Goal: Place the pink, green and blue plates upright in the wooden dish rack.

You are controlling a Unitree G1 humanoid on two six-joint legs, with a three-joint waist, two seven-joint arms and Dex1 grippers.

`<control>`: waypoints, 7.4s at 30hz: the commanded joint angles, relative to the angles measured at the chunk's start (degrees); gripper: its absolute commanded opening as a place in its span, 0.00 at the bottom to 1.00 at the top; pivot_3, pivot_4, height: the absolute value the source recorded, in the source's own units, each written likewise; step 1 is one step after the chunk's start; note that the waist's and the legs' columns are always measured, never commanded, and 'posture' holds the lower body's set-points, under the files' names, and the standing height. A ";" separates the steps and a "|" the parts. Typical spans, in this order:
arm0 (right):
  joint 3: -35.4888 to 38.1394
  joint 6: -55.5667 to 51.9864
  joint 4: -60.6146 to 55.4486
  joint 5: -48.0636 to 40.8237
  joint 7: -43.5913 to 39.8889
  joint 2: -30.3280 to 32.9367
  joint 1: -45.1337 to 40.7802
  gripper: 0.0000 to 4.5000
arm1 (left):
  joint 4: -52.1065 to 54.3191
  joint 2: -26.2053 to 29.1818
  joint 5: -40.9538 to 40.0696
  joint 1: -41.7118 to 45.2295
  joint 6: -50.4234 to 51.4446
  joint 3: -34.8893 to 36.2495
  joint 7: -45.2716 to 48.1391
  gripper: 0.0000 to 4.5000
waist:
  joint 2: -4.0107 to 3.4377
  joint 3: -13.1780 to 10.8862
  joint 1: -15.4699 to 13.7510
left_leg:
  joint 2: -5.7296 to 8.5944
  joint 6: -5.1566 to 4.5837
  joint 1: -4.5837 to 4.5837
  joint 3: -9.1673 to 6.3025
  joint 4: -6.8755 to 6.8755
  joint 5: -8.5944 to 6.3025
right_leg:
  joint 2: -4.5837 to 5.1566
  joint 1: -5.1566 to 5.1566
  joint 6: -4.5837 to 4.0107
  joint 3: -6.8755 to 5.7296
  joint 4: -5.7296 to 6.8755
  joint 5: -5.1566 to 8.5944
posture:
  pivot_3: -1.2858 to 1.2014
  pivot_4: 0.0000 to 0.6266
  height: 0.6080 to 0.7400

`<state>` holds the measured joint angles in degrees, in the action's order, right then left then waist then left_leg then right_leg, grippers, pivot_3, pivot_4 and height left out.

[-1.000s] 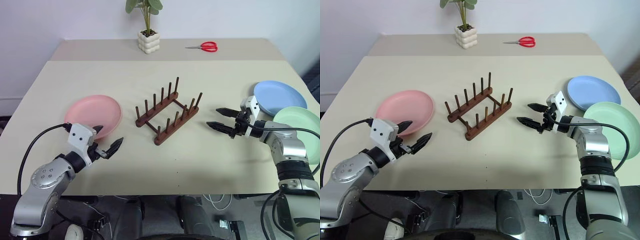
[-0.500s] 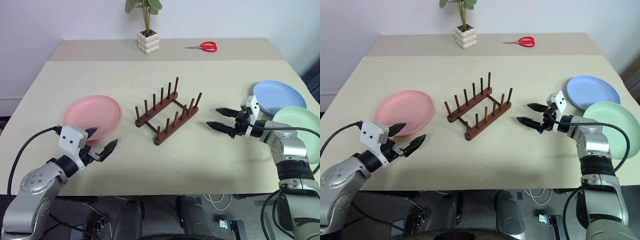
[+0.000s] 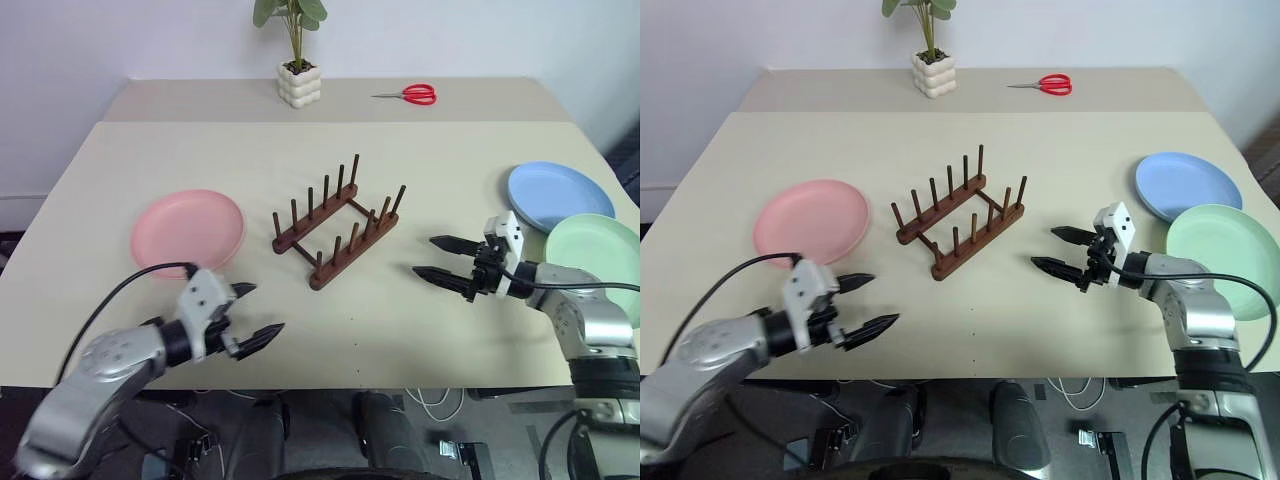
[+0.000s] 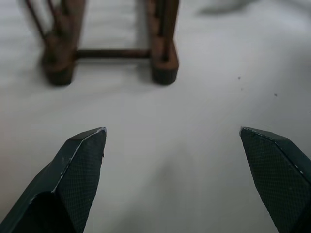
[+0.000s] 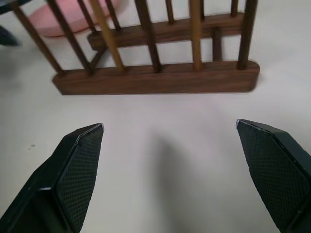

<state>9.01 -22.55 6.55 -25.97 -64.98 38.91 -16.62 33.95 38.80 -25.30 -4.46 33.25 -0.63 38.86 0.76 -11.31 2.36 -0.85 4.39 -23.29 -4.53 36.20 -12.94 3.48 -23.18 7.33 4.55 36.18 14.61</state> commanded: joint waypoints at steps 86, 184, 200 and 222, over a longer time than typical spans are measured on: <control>5.07 1.30 -18.53 8.67 19.62 4.70 23.30 0.01 | -36.42 -22.89 23.04 27.90 -19.46 -20.96 11.31 0.00 | -0.13 0.18 -1.76 | 0.04 -0.01 0.00 -0.08 0.10 0.00 | -0.01 0.10 0.06 -0.03 0.01 0.01 | 0.52 0.24 0.92; 18.32 -5.25 -35.40 -2.99 11.24 13.05 22.83 1.00 | -23.04 -19.46 2.99 24.42 -13.93 -1.75 9.26 0.12 | -0.20 0.20 -0.99 | -0.01 -0.01 0.06 -0.08 -0.04 0.00 | -0.06 0.08 0.27 -0.01 0.01 -0.07 | 0.52 0.24 0.92; -7.91 -1.04 -31.32 -3.63 4.90 6.43 -1.63 1.00 | -26.53 -7.55 10.15 26.18 8.78 21.58 -25.52 0.99 | 0.35 0.06 -1.57 | 0.01 -0.01 -0.07 -0.21 -0.03 0.00 | 0.01 0.02 0.32 -0.19 -0.05 -0.08 | 0.52 0.24 0.92; -10.90 3.15 -28.92 -0.93 6.66 2.46 -0.65 1.00 | -39.47 -8.23 10.38 30.44 13.65 23.12 -29.83 0.00 | 0.33 0.09 -1.61 | 0.02 0.01 -0.06 -0.26 -0.03 0.01 | 0.02 0.01 0.31 -0.26 0.04 -0.10 | 0.52 0.24 0.92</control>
<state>-2.93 -20.68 -20.80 -27.12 -58.72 41.52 -17.07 -6.02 30.74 -15.33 26.24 47.71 22.22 9.56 1.09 -11.21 0.75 -0.83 4.40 -23.33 -4.80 36.18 -12.93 3.51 -23.15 7.64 4.29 36.22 14.51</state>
